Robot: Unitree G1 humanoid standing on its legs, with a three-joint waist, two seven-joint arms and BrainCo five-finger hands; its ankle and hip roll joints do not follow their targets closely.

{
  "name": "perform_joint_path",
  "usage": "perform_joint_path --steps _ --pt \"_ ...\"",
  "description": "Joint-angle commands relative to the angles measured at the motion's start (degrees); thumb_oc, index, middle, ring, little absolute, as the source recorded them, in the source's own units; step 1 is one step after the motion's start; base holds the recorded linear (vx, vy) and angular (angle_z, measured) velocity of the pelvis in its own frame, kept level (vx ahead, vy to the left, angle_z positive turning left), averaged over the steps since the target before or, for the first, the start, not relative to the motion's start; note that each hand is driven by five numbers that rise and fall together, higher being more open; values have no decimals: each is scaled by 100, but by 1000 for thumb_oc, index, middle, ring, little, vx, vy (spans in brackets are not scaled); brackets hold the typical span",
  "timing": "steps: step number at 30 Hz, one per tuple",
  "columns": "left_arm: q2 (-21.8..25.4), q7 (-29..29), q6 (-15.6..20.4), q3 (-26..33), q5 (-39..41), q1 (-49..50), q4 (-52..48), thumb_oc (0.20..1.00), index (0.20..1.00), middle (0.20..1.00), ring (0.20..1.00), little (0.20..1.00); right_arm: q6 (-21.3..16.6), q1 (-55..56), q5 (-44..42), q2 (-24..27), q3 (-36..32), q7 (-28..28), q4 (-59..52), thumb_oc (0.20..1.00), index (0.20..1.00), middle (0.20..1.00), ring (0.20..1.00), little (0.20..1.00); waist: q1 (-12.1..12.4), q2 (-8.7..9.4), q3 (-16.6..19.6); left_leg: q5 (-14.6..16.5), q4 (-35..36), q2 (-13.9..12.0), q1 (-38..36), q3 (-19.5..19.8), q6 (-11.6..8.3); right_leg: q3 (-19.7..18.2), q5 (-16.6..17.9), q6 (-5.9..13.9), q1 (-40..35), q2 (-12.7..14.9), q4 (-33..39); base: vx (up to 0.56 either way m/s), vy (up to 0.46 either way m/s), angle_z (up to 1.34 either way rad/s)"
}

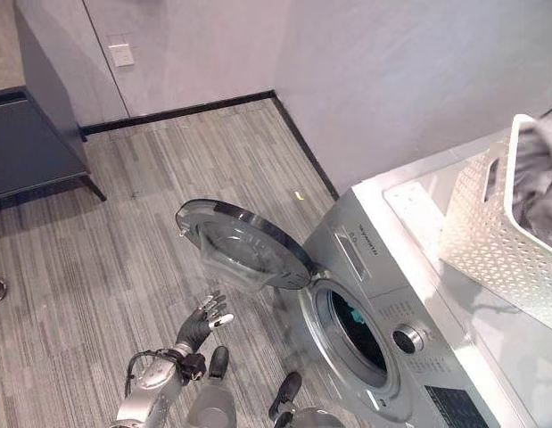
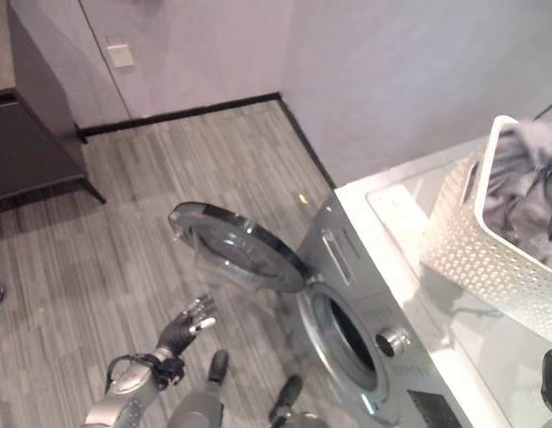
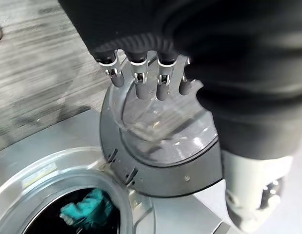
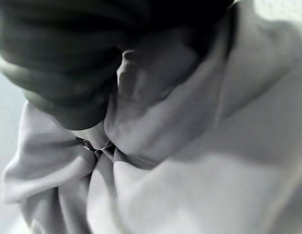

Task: Grab the laundry basket,head to the washer,open it,put in the laundry and shut it.

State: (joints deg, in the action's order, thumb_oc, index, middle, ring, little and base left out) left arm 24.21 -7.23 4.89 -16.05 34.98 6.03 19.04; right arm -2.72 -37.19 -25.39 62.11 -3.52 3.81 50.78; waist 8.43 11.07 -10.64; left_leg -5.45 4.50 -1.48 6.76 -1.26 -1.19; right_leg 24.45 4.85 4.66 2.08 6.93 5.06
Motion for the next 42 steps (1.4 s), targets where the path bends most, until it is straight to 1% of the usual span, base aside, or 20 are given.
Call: perform_joint_path --steps 1,5,7,12,14,16,20,23,25,26,28,29,30,31,33,34,36,38,39,42 --pt "26 77 241 -58 -176 -3 -214 1000 1000 1000 1000 1000 -684 -321 -314 227 -74 881 -416 200 200 200 200 200 -89 224 369 828 -187 -185 25 64 8 -127 -894 187 -594 77 -130 28 23 -15" --pt "51 143 188 -88 -268 -14 -175 1000 1000 1000 1000 1000 -787 -241 -201 127 -470 1355 -1016 200 200 200 200 200 -123 247 495 877 -186 -202 -83 39 11 -176 -912 183 -677 61 -141 12 6 -4" --pt "55 206 120 -136 -292 -14 -191 1000 1000 1000 1000 1000 -920 -416 -162 77 -774 1915 -1305 200 200 200 200 200 -142 235 615 916 -183 -217 -183 37 12 -195 -925 176 -737 58 -176 16 24 -4" --pt "140 288 36 -303 -357 -78 -227 1000 1000 1000 1000 1000 -952 -972 -20 152 -838 2587 -1472 200 200 200 200 200 -133 251 752 943 -163 -242 -342 51 -1 -203 -967 158 -841 30 -226 0 0 0" --pt "244 324 52 -423 -458 -174 -301 1000 1000 1000 1000 1000 -946 -1524 179 359 -568 2885 -1313 200 200 200 200 200 -105 261 809 929 -151 -260 -386 43 -20 -220 -969 151 -867 11 -190 -30 -1 3" --pt "270 332 67 -463 -487 -232 -329 1000 1000 1000 1000 1000 -959 -1804 148 435 -385 2950 -1156 200 200 200 200 200 -110 240 823 920 -141 -276 -403 29 -35 -236 -957 147 -876 -2 -162 -26 -9 0" --pt "414 436 171 -561 -508 -529 -509 1000 1000 1000 1000 1000 -1079 -2995 -88 693 474 3051 -798 200 200 200 200 200 -171 218 879 836 -198 -378 -381 -45 -104 -397 -901 95 -830 -98 -17 -113 -29 -5" --pt "403 541 222 -482 -510 -600 -643 1000 1000 1000 1000 1000 -1152 -3381 -15 686 802 3114 -1040 200 200 200 200 200 -266 148 855 785 -316 -491 -304 -103 -148 -592 -942 36 -736 -205 -6 -152 -29 -15" --pt "347 601 247 -427 -508 -682 -679 1000 1000 1000 1000 1000 -1193 -3322 243 703 829 3204 -1633 200 200 200 200 200 -346 105 738 566 -453 -676 -59 -105 -303 -619 -1037 -51 -669 -307 -6 -324 -61 -17" --pt "368 697 279 -395 -538 -776 -683 1000 1000 1000 1000 1000 -1258 -3265 338 614 788 3307 -2049 200 200 200 200 200 -392 129 612 510 -700 -791 176 88 -393 -672 -975 -95 -572 -326 -6 -330 -32 7" --pt "370 781 323 -339 -623 -826 -699 1000 1000 1000 1000 1000 -1288 -3233 553 469 807 3323 -2531 200 200 200 200 200 -447 152 507 848 -1167 -751 238 514 -381 -868 -847 -122 -487 -319 -6 -235 17 3" --pt "375 781 323 -341 -623 -827 -699 1000 1000 1000 1000 1000 -1282 -3212 558 466 786 3326 -2544 200 200 200 200 200 -458 157 514 854 -1191 -744 264 527 -378 -856 -845 -119 -479 -316 -6 -158 102 -17" --pt "325 811 387 -248 -673 -815 -757 1000 1000 1000 1000 1000 -1360 -3102 667 246 737 3289 -2869 200 200 200 200 200 -576 131 500 1293 -1529 -859 27 691 -365 -1034 -754 -94 -409 -251 -6 -96 164 -27" --pt "299 834 402 -196 -684 -758 -757 1000 1000 1000 1000 1000 -1351 -2999 720 87 658 3288 -3022 200 200 200 200 200 -623 64 525 1455 -1641 -1030 -176 652 -351 -1106 -733 -56 -414 -269 -6 -120 254 -53" --pt "217 880 392 -92 -757 -666 -786 1000 1000 1000 1000 1000 -1302 -2725 854 -31 494 3221 -3380 200 200 200 200 200 -786 -130 613 1405 -1325 -1140 -530 657 -311 -1297 -632 6 -321 -264 -7 -62 314 -98" --pt "141 872 363 -22 -817 -623 -760 1000 1000 1000 1000 1000 -1250 -2346 1011 -127 235 3181 -3736 200 200 200 200 200 -904 -243 685 1323 -1087 -1142 -679 508 -318 -1368 -530 45 -257 -200 -14 -39 349 -103" --pt "128 841 365 -2 -860 -589 -731 1000 1000 1000 1000 1000 -1197 -1844 1165 -210 -84 3138 -4081 200 200 200 200 200 -943 -313 777 1335 -853 -1172 -857 345 -334 -1409 -526 94 -274 -163 -11 20 232 -41" --pt "58 852 387 55 -937 -496 -733 1000 1000 1000 1000 1000 -1109 -1205 1476 -387 -462 3106 -4576 200 200 200 200 200 -946 -420 813 1390 -634 -1018 -1064 236 -291 -1513 -358 204 -230 17 -16 -87 381 -27" --pt "27 844 409 126 -981 -445 -744 1000 1000 1000 1000 1000 -1076 -770 1573 -727 -766 2980 -5019 200 200 200 200 200 -980 -469 769 1446 -579 -740 -1136 179 -172 -1633 -138 305 -84 255 -61 -208 493 -61" --pt "-19 821 392 253 -1057 -349 -792 1000 1000 1000 1000 1000 -977 -227 1849 -1329 -941 2808 -5593 200 200 200 200 200 -1047 -621 655 1631 -634 -291 -1227 -65 115 -1846 81 491 135 653 -220 -223 488 -91"
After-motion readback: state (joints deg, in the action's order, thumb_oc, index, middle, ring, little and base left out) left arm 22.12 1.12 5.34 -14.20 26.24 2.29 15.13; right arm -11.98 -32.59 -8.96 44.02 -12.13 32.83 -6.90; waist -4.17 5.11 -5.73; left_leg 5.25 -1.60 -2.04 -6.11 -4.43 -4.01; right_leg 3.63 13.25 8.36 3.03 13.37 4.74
